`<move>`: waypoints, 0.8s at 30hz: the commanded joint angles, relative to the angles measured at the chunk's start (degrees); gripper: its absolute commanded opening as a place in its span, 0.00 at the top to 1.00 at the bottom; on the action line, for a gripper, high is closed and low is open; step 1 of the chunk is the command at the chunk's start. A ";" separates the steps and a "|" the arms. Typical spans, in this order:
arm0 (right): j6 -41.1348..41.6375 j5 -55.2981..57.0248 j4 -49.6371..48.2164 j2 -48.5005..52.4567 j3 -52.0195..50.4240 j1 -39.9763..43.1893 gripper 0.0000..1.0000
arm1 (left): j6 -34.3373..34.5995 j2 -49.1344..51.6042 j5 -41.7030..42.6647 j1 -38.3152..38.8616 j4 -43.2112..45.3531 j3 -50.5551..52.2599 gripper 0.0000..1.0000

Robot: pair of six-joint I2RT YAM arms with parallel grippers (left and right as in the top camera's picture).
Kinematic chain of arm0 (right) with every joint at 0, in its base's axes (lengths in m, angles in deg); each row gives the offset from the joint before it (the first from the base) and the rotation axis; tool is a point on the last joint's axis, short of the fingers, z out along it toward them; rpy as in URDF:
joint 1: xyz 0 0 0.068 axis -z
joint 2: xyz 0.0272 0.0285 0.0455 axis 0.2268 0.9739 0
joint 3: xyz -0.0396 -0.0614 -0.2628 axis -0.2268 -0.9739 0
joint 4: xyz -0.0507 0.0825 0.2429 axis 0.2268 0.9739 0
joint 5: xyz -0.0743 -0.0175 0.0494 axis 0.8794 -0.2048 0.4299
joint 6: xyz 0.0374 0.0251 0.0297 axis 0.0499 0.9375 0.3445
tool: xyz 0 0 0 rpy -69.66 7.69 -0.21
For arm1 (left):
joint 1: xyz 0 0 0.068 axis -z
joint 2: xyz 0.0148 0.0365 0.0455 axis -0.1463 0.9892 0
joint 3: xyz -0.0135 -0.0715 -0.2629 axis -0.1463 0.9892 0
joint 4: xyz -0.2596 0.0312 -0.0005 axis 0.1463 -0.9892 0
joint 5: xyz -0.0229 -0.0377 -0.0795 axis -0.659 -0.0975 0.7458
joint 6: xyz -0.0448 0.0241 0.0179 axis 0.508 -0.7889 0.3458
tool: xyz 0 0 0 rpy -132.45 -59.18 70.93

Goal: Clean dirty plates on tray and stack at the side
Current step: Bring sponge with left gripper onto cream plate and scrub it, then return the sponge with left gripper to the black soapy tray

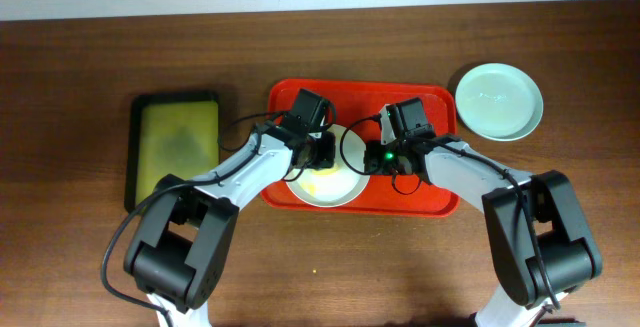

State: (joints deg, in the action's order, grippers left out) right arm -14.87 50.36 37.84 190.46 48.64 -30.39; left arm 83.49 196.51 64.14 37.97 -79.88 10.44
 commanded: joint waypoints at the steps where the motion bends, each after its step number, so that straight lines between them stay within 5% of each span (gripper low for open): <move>1: -0.63 2.82 0.90 1.44 -1.38 0.42 0.95 | 0.76 1.62 -8.70 -0.26 -1.29 0.48 1.00; 8: -0.66 2.84 0.85 1.44 -1.38 0.42 0.95 | 0.72 -1.53 -32.35 -0.96 -7.65 0.44 1.00; 17: -0.66 2.82 0.85 1.44 -1.38 0.42 0.95 | 0.28 -14.67 -25.77 -1.70 -8.02 -0.09 1.00; 24: -0.68 2.84 0.81 1.44 -1.38 0.42 0.95 | 0.35 -15.28 -22.93 -19.15 -9.29 -0.07 1.00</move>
State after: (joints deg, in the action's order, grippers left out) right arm -14.89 50.27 37.84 190.46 48.64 -30.39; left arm 83.69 181.82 39.22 25.82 -88.99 10.38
